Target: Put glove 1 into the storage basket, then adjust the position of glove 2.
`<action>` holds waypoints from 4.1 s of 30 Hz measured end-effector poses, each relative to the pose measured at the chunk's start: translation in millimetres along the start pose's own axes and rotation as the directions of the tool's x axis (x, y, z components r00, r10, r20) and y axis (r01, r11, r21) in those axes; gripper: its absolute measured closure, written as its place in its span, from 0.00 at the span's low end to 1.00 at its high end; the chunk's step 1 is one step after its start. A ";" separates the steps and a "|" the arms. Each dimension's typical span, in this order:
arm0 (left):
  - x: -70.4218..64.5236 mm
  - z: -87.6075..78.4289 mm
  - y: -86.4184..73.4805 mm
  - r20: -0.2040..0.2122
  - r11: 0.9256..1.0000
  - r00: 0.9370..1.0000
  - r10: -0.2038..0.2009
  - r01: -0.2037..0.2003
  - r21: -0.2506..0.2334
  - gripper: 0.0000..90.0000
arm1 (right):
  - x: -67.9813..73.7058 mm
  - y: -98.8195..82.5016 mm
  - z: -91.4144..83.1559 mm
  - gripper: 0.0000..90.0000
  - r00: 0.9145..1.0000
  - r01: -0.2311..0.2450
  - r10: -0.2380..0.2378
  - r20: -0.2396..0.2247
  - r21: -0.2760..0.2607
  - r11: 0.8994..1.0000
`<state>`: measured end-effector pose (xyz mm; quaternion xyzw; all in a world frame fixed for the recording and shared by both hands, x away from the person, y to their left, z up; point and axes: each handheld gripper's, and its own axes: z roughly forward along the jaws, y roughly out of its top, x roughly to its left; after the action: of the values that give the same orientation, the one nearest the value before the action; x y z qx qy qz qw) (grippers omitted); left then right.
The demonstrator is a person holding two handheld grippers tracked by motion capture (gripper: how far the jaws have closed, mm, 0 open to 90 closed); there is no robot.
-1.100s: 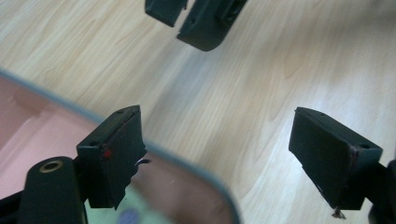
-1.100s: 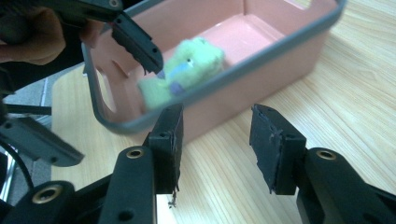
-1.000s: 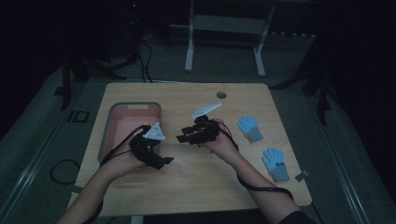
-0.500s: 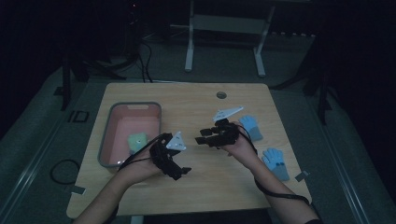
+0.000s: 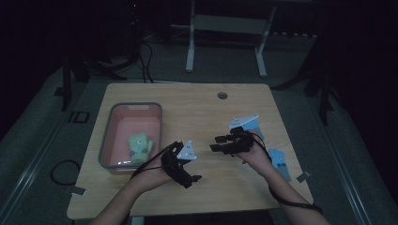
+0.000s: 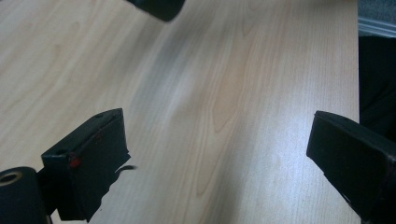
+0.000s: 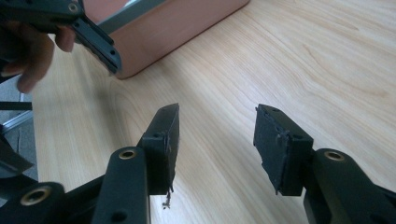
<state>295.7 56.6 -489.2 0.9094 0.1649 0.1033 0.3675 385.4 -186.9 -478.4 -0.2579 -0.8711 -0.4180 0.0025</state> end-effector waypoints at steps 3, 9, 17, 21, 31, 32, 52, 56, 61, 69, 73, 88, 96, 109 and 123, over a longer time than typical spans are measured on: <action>-3.5 8.2 -3.5 0.001 1.000 1.000 0.000 0.000 0.004 0.06 | -2.6 -7.2 -5.7 0.55 1.000 -0.005 0.005 0.006 -0.007 1.000; -5.8 18.7 -11.2 -0.008 1.000 1.000 -0.002 0.002 -0.001 0.06 | -9.0 -21.7 -17.3 0.55 0.999 -0.004 0.004 0.034 -0.009 1.000; -9.7 28.2 -25.4 -0.021 1.000 1.000 -0.012 0.013 0.007 0.06 | -18.3 -41.0 -28.1 0.54 0.995 0.004 -0.004 0.098 -0.002 1.000; -11.4 33.7 -31.7 -0.019 1.000 1.000 -0.021 0.021 0.011 0.06 | -23.3 -50.6 -32.8 0.54 0.991 -0.002 0.002 0.131 -0.004 1.000; -15.2 41.4 -44.9 -0.016 0.999 0.999 -0.034 0.034 0.014 0.06 | -48.2 -65.3 -57.5 0.55 0.980 -0.029 0.037 0.195 -0.041 0.999; -15.2 41.5 -45.7 -0.017 0.999 0.999 -0.035 0.036 0.009 0.06 | -52.1 -66.7 -59.9 0.55 0.978 -0.036 0.044 0.204 -0.047 0.998; -19.7 43.6 -51.0 -0.025 0.998 0.999 -0.042 0.040 -0.048 0.06 | -137.7 -69.2 -64.3 0.66 0.923 -0.128 0.141 0.358 -0.059 0.990; -21.7 43.4 -49.4 -0.015 0.998 0.999 -0.045 0.044 -0.044 0.06 | -148.9 -68.5 -59.8 0.66 0.916 -0.132 0.147 0.374 -0.066 0.989; -22.2 43.6 -50.5 -0.010 0.999 0.999 -0.040 0.040 -0.037 0.06 | -155.5 -65.8 -48.9 0.64 0.919 -0.114 0.112 0.379 -0.017 0.993; -21.0 43.1 -52.8 -0.011 0.998 0.999 -0.050 0.049 -0.047 0.06 | -167.1 -67.9 -37.0 0.62 0.922 -0.130 0.106 0.373 0.041 0.991; -21.2 43.3 -53.1 -0.008 0.998 0.999 -0.049 0.048 -0.048 0.06 | -165.7 -68.7 -33.8 0.64 0.921 -0.105 0.073 0.383 0.065 0.992; -22.6 44.2 -54.5 -0.017 0.998 0.999 -0.043 0.042 -0.039 0.06 | -152.8 -56.1 -30.6 0.96 0.891 -0.179 0.109 0.441 0.120 0.977; -22.1 43.7 -54.7 -0.021 0.998 0.999 -0.047 0.046 -0.046 0.06 | -121.1 -34.3 -53.8 0.97 0.899 -0.179 0.162 0.406 0.003 0.984; -23.0 44.4 -54.1 -0.030 0.999 0.999 -0.030 0.029 -0.036 0.06 | -44.5 -12.2 -64.2 0.97 0.908 -0.128 0.148 0.393 -0.077 0.989; -22.9 43.9 -54.0 -0.035 0.998 0.999 -0.038 0.036 -0.047 0.06 | 20.7 -32.7 -27.9 0.96 0.888 -0.239 0.276 0.368 -0.145 0.960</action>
<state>276.0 56.7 -559.7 0.8956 0.1856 0.1165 0.3872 346.8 -214.9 -479.4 -0.4480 -0.7916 -0.3962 -0.1255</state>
